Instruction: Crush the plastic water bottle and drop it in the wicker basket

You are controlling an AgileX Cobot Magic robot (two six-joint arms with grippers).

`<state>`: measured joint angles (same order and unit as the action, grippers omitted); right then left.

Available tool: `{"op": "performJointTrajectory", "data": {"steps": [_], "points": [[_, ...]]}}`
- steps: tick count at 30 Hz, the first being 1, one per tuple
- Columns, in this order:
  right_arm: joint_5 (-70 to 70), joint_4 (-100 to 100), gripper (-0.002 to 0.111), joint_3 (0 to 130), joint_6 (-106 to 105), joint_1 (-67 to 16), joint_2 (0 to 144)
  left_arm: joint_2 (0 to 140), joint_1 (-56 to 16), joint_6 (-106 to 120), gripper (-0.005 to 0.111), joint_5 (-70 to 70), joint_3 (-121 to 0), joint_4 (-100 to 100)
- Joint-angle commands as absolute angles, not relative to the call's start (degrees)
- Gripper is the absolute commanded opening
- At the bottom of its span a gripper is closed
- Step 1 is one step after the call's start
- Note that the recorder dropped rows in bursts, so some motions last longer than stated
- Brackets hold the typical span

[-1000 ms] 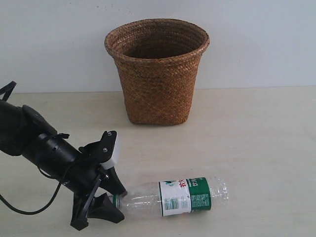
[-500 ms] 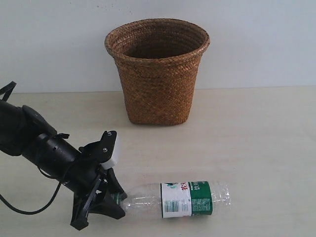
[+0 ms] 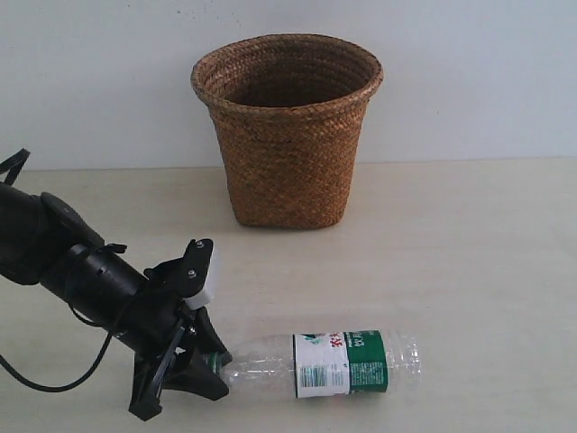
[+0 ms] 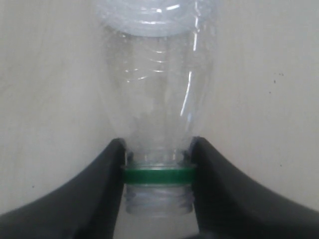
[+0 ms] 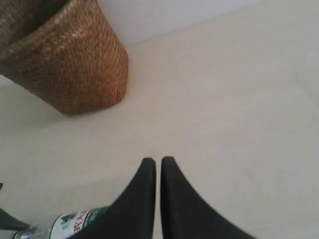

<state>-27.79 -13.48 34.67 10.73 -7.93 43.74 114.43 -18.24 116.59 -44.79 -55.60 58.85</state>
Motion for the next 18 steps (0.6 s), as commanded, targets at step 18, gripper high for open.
{"op": "performJointTrajectory", "data": {"steps": [18], "points": [[-53.2, -37.31, 0.0, 54.52, -22.36, -11.23, 80.16, 112.84, -18.58, 116.42, 0.004, -44.56, -55.37, 58.93]]}}
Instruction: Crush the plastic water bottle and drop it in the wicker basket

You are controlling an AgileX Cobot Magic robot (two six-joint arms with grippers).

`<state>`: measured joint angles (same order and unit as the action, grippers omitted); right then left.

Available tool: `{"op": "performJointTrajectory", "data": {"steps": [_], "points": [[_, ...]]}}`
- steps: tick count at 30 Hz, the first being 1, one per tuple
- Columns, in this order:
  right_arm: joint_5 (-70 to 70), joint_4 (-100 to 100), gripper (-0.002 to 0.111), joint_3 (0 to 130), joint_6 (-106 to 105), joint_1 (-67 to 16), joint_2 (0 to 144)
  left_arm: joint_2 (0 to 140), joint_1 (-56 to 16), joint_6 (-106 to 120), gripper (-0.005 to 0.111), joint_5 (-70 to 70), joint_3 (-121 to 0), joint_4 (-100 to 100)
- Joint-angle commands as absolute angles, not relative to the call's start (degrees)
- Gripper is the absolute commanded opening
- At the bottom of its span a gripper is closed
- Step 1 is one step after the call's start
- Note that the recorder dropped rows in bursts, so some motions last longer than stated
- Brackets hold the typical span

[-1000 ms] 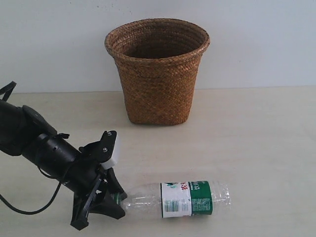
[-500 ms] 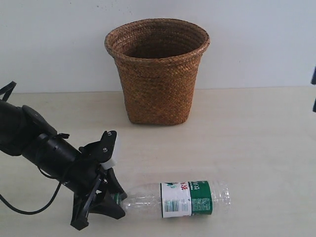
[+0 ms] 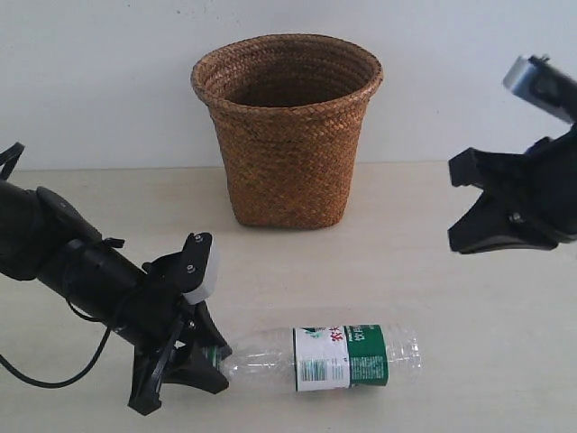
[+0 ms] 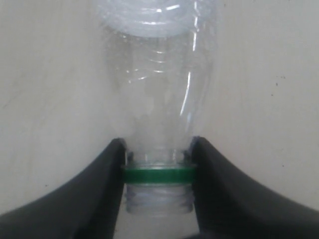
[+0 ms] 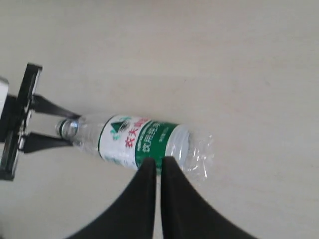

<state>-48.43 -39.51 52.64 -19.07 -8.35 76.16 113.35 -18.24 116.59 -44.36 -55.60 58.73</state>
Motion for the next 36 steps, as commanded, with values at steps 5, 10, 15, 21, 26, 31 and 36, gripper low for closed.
{"op": "performJointTrajectory", "data": {"steps": [5, 10, 15, 21, 26, 31, 36], "points": [[-52.66, -25.62, 0.0, 56.78, -14.33, -20.48, 85.81, 112.84, -18.58, 116.43, 0.004, -43.28, -55.37, 58.93], [-50.85, -18.91, 0.0, 59.75, -9.36, -27.98, 91.26, 112.84, -18.58, 116.43, 0.004, -41.33, -55.37, 58.93], [-47.9, -16.72, 0.0, 63.07, -7.88, -29.96, 95.76, 112.84, -18.58, 116.43, 0.004, -39.3, -55.37, 58.93], [-46.25, -14.76, 0.0, 65.48, -7.08, -29.96, 99.93, 112.84, -18.58, 116.43, 0.004, -39.3, -55.37, 58.93], [-46.54, -14.23, 0.0, 66.75, -7.2, -30.29, 103.19, 112.84, -18.58, 116.43, 0.004, -39.3, -55.37, 58.93], [-44.49, -11.42, 0.0, 66.75, -6.83, -31.42, 106.9, 112.84, -18.58, 116.43, 0.004, -39.28, -55.37, 58.67], [-41.17, -9.65, 0.0, 67.44, -5.49, -31.99, 112.6, 112.84, -18.58, 116.43, 0.004, -39.28, -55.37, 58.67]]}}
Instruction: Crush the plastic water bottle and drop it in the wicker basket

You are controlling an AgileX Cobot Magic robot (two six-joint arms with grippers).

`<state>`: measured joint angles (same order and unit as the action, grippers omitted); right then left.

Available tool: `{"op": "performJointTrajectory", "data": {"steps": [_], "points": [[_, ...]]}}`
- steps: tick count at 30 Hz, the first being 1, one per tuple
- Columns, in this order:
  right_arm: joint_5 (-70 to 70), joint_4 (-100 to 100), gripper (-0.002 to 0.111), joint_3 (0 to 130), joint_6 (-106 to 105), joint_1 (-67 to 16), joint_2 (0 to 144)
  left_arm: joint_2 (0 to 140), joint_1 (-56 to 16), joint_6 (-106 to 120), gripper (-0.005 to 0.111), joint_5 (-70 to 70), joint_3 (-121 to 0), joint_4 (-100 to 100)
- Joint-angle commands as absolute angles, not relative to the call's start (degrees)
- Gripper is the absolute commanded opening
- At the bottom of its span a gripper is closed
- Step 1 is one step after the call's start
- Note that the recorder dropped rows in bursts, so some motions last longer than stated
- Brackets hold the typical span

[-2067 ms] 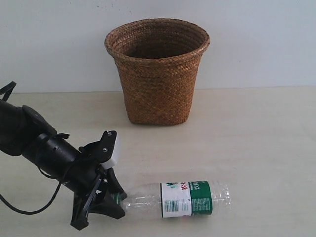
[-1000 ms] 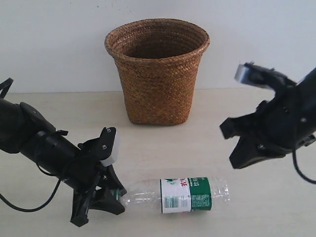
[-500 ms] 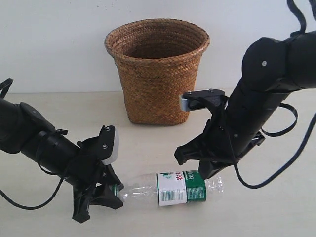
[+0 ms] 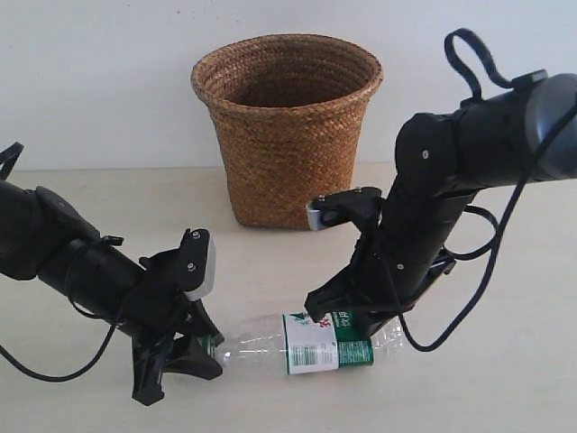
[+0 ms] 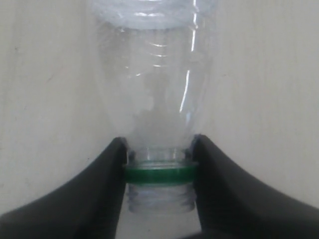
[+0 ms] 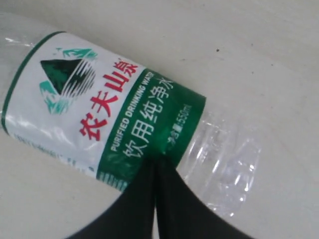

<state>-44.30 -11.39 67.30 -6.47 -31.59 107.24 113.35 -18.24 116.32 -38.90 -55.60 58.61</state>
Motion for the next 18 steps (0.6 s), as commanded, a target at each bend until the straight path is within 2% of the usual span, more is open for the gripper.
{"op": "performJointTrajectory", "data": {"steps": [1, 18], "points": [[-41.31, -9.44, 0.0, 68.0, -5.22, -31.99, 114.08, 112.84, -18.58, 116.43, 0.004, -39.28, -55.37, 58.67], [-58.81, -9.7, 0.0, 84.07, -4.61, -31.99, 133.68, 112.84, -18.58, 115.31, 0.004, -39.17, -55.37, 58.74]]}}
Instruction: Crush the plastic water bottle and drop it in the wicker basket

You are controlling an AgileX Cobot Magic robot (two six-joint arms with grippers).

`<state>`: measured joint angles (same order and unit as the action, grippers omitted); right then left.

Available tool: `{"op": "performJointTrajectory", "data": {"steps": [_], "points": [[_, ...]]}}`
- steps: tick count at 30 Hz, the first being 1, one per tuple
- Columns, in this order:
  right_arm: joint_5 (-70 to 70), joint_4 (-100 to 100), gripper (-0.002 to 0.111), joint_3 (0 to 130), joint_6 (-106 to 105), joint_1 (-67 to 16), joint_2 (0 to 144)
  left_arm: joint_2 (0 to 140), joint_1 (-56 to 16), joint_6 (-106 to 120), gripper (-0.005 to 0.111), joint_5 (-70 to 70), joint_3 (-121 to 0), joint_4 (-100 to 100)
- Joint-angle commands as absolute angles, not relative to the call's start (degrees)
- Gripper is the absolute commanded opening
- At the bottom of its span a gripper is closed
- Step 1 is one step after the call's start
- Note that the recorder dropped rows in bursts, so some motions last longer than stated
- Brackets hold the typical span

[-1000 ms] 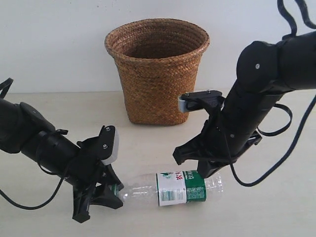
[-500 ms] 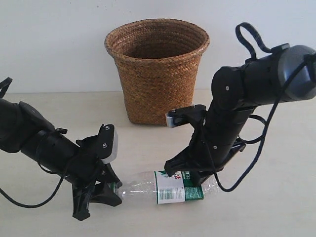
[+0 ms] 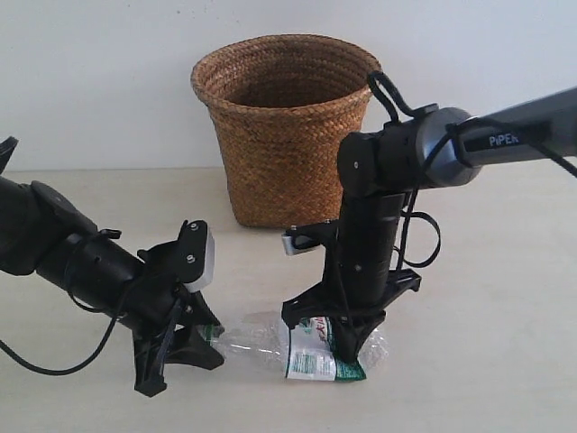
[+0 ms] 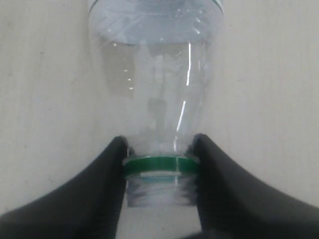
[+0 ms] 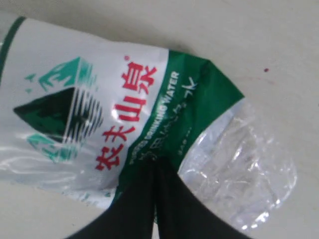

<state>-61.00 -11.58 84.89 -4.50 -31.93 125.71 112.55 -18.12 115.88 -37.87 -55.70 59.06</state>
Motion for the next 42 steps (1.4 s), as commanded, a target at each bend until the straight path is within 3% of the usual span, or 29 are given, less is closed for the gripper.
{"op": "performJointTrajectory", "data": {"steps": [1, 22, 42], "points": [[-58.81, -9.7, 0.0, 84.18, -4.61, -31.99, 133.7, 112.84, -18.58, 115.31, 0.004, -39.17, -55.37, 58.74], [-55.46, -10.36, 0.0, 84.76, -4.68, -31.99, 113.18, 112.84, -18.58, 115.33, 0.004, -38.81, -55.37, 58.74], [-53.07, -12.56, 0.0, 84.63, -5.07, -38.8, 124.68, 112.84, -18.58, 115.33, 0.004, -38.81, -55.37, 58.74]]}}
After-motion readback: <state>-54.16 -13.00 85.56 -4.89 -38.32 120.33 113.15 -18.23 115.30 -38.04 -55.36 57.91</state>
